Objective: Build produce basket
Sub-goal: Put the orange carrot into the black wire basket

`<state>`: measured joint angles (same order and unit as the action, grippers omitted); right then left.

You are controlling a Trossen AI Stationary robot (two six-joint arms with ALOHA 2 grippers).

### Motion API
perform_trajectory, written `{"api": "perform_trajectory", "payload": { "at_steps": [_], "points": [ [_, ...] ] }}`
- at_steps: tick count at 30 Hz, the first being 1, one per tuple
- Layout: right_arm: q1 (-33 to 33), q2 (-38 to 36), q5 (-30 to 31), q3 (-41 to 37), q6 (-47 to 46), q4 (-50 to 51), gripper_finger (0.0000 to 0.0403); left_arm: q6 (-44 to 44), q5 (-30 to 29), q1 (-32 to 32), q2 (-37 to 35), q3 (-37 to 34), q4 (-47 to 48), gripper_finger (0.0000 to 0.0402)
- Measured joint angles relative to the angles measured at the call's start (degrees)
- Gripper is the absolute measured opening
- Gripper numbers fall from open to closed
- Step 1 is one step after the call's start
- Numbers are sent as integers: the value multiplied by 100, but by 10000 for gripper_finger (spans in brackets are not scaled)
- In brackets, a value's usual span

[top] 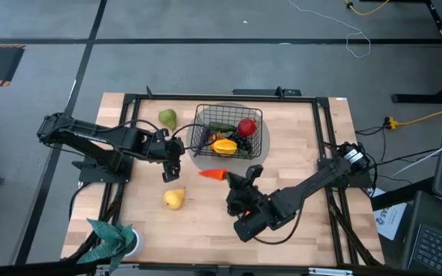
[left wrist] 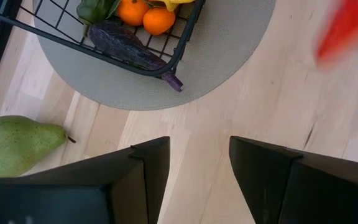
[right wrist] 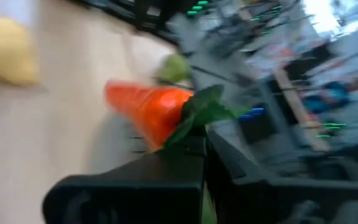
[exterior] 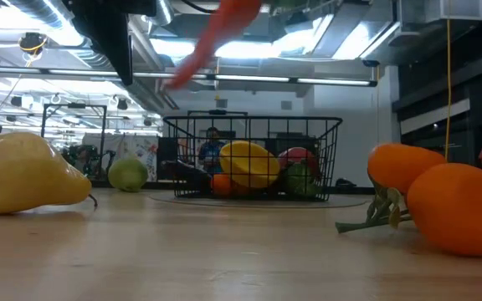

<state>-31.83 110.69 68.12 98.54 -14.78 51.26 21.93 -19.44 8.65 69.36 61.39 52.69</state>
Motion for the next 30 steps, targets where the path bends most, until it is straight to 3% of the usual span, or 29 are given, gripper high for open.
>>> {"api": "perform_trajectory", "payload": {
  "at_steps": [5, 11, 15, 19, 26, 30],
  "points": [
    [284, 0, 637, 455, 17, 1139, 0, 0, -1, 0, 0, 0, -1, 154],
    [1097, 2, 601, 976, -156, 2658, 0, 0, 0, 2, 0, 0, 0, 154],
    [1827, -4, 14, 1082, -558, 3274, 0, 0, -2, 2, 0, 0, -2, 154],
    [2393, -4, -620, 1082, -251, 3088, 0, 0, -2, 2, 0, 0, 0, 154],
    [2922, -9, -1420, 1082, 859, 1743, 0, 0, -2, 1, 0, 0, 0, 154],
    [3144, -11, -2452, 1082, 1174, 1175, 6, 0, -2, 2, 0, 0, -1, 154]
  ]
}}
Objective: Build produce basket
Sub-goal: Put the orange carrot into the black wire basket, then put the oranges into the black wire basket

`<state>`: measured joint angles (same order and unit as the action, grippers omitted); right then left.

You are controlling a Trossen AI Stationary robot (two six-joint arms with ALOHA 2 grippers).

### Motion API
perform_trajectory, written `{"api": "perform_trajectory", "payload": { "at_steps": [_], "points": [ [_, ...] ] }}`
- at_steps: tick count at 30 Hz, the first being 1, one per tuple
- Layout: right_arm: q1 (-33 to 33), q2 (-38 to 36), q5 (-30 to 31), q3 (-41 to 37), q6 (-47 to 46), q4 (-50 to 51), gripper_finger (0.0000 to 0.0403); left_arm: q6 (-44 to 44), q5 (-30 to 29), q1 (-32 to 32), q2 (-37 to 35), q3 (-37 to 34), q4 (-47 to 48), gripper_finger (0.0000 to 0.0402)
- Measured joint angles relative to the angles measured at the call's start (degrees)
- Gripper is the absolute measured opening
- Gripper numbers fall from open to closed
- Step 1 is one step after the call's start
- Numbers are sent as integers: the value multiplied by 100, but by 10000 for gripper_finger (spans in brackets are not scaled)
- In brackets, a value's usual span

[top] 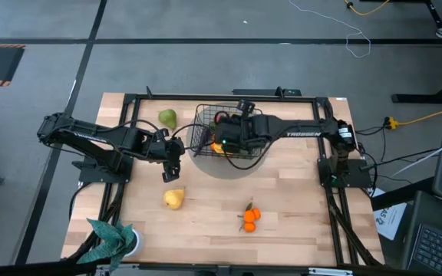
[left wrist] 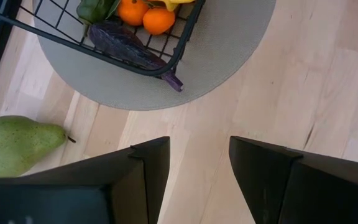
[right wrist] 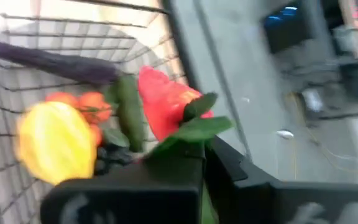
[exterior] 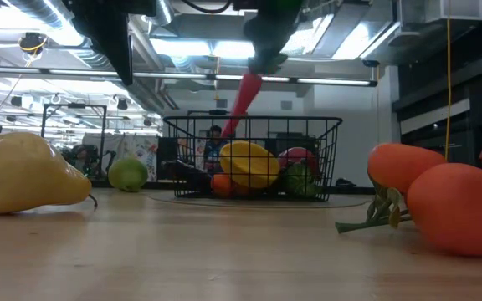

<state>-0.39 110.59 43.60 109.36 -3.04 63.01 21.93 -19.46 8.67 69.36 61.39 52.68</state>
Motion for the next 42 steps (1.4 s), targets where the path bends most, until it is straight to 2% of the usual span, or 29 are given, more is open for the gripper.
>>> {"api": "perform_trajectory", "payload": {
  "at_steps": [3, 13, 18, 21, 25, 27, 30, 32, 34, 42],
  "points": [
    [117, 0, -430, 0, 254, -348, 25, 0, 0, 0, 0, 0, 0, 154],
    [248, -2, -479, 0, 163, -405, 123, 0, 0, 0, 0, 0, 0, 154],
    [218, -2, -483, 0, -149, 489, 141, 0, 0, 0, 0, 0, 1, 154],
    [209, -2, -618, 0, -856, 1445, 141, 0, 2, 0, 0, 0, 0, 154],
    [156, -2, -1418, 0, -1992, 2782, 142, 0, 2, 0, 0, 0, 1, 154],
    [70, -95, -2089, -104, -2201, 2599, 142, 0, 0, 0, 0, 0, -1, 154],
    [-143, -199, -3491, -140, -2266, 2455, 142, 0, 3, 0, 0, 0, -1, 154],
    [-389, -186, -4005, -146, -2387, 2597, 142, 0, 2, 0, 0, 0, 0, 154],
    [-709, -173, -4108, -158, -2367, 2579, 142, 0, 2, 0, 0, 0, -3, 154],
    [-2077, -162, -3880, -601, -2373, 1956, 142, 0, 2, 0, 0, 0, -5, 154]
  ]
}}
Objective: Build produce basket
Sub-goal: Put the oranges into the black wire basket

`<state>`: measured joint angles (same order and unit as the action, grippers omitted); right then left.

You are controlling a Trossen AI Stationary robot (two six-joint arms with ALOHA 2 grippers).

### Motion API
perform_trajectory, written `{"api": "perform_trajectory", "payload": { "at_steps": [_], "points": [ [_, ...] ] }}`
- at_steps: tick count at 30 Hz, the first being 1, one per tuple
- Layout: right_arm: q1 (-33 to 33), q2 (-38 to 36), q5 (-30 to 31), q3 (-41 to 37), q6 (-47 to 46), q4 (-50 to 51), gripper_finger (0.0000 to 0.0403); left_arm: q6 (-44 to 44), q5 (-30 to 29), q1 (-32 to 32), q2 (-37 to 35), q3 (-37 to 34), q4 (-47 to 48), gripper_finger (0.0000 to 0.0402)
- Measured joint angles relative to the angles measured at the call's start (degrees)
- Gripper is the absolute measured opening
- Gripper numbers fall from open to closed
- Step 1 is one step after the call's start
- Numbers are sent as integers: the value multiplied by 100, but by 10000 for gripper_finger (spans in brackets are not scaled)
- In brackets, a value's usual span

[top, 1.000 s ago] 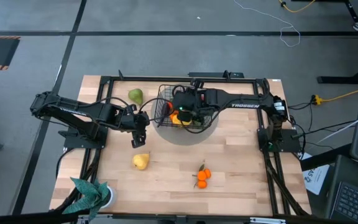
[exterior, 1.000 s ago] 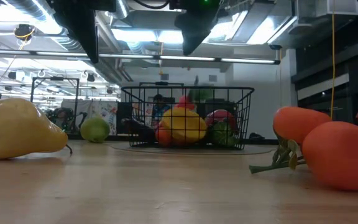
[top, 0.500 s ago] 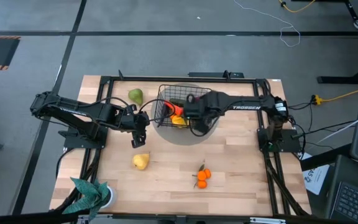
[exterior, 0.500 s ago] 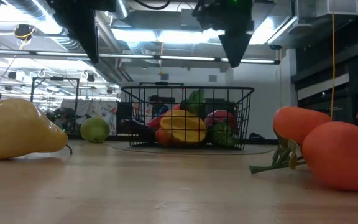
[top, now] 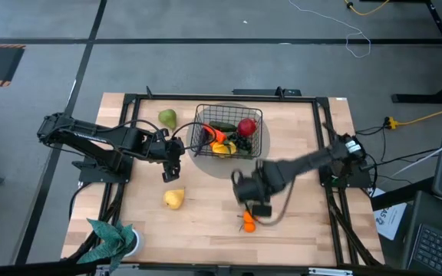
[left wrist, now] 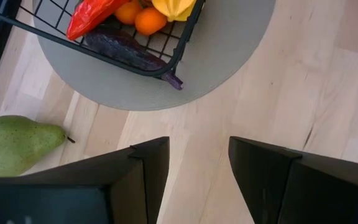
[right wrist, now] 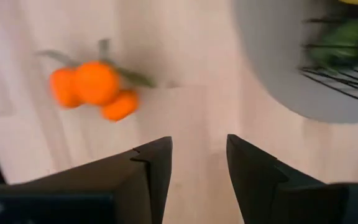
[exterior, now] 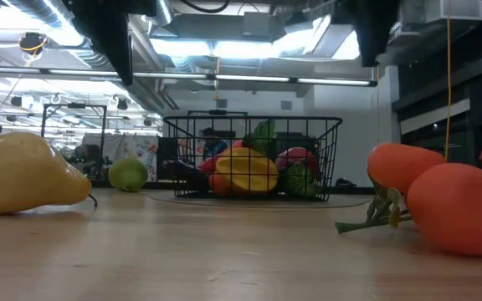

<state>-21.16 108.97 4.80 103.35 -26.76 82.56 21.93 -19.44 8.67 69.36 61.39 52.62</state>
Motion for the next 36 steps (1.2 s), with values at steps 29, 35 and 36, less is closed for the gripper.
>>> {"api": "perform_trajectory", "payload": {
  "at_steps": [29, 35, 36],
  "points": [
    [-1197, 9, 485, -2970, -1176, -4346, 142, 1, -2, -1, 0, 0, -4, 154],
    [-856, 9, 2089, -3211, -1226, -3952, 142, 0, -2, 0, 0, 0, -3, 154],
    [-798, 9, 2285, -3211, -1226, -3830, 142, 0, -2, -2, 0, 0, -4, 154]
  ]
}}
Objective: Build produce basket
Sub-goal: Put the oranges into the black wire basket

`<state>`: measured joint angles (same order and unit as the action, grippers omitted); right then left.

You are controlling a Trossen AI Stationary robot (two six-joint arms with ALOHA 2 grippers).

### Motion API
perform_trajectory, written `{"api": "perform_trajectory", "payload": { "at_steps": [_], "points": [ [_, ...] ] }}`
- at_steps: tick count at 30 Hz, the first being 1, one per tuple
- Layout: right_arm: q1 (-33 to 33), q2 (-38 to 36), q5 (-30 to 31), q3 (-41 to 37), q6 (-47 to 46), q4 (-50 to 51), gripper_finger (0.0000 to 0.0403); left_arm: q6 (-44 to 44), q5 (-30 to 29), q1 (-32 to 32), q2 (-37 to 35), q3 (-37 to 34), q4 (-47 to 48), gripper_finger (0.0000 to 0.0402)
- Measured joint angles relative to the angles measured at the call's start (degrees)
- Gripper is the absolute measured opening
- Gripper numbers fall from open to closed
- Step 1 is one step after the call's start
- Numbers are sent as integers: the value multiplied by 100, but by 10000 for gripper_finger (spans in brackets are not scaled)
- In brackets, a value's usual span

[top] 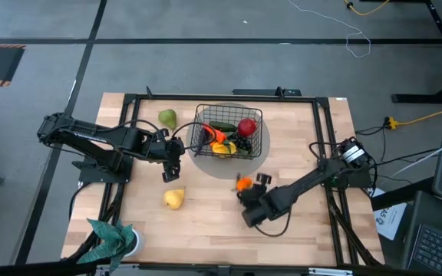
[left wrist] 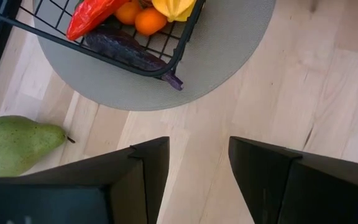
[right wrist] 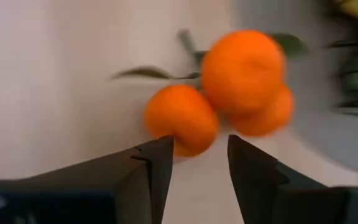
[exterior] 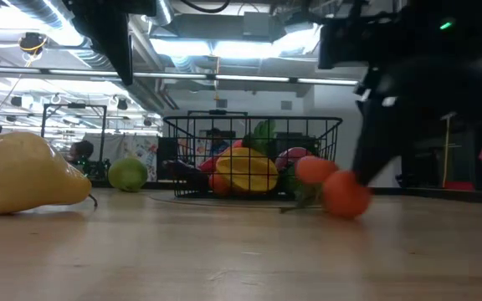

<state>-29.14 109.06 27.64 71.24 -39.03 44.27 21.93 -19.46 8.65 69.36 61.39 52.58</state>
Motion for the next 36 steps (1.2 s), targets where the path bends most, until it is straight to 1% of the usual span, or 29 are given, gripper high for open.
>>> {"api": "perform_trajectory", "payload": {
  "at_steps": [2, 4, 7, 9, 11, 13, 15, 18, 19, 21, 25, 27, 29, 31, 34, 36],
  "points": [
    [107, 0, 290, 7, -171, 320, 142, 0, 0, 2, 0, 0, 1, 154],
    [200, 0, 484, 4, -673, 750, 142, 0, -2, 1, 0, -1, 1, 154],
    [264, 0, 465, 4, -1590, 1257, 142, -2, -1, 1, 0, 0, 1, 154],
    [267, 0, 341, 4, -1778, 1214, 142, -2, -2, 2, 0, 0, 2, 154],
    [210, 0, 202, 4, -1558, 888, 142, -2, -2, 0, 0, 0, 0, 154],
    [124, 0, -91, 5, -1078, 357, 142, -2, -2, 1, 0, 0, 2, 154],
    [38, 0, -542, 7, -589, -196, 142, -2, -2, 2, 0, 0, 2, 154],
    [-47, 0, -1325, 7, -91, -868, 142, -2, -2, 2, 0, 0, 2, 154],
    [-61, 0, -1474, 7, 83, -1045, 142, -2, -2, 0, 0, 0, 2, 154],
    [-80, 0, -1418, 7, 382, -1350, 142, -2, -2, 0, 0, 0, 2, 154],
    [-33, -4, -303, 9, 646, -1710, 142, -2, 0, 0, 0, 0, 2, 154],
    [65, -7, -6, 9, 680, -1714, 142, -2, -2, 2, 0, 0, 2, 154],
    [194, -7, 0, 0, 676, -1707, 142, -4, -2, 0, 0, 0, 2, 154],
    [332, -9, -155, -60, 667, -1708, 142, -4, -2, 2, 0, 0, 2, 154],
    [539, -9, -704, -223, 658, -1678, 142, -4, -1, 0, 0, 0, 2, 154],
    [639, -9, -950, -279, 595, -1500, 142, -4, -1, 1, 0, 0, 2, 154]
  ]
}}
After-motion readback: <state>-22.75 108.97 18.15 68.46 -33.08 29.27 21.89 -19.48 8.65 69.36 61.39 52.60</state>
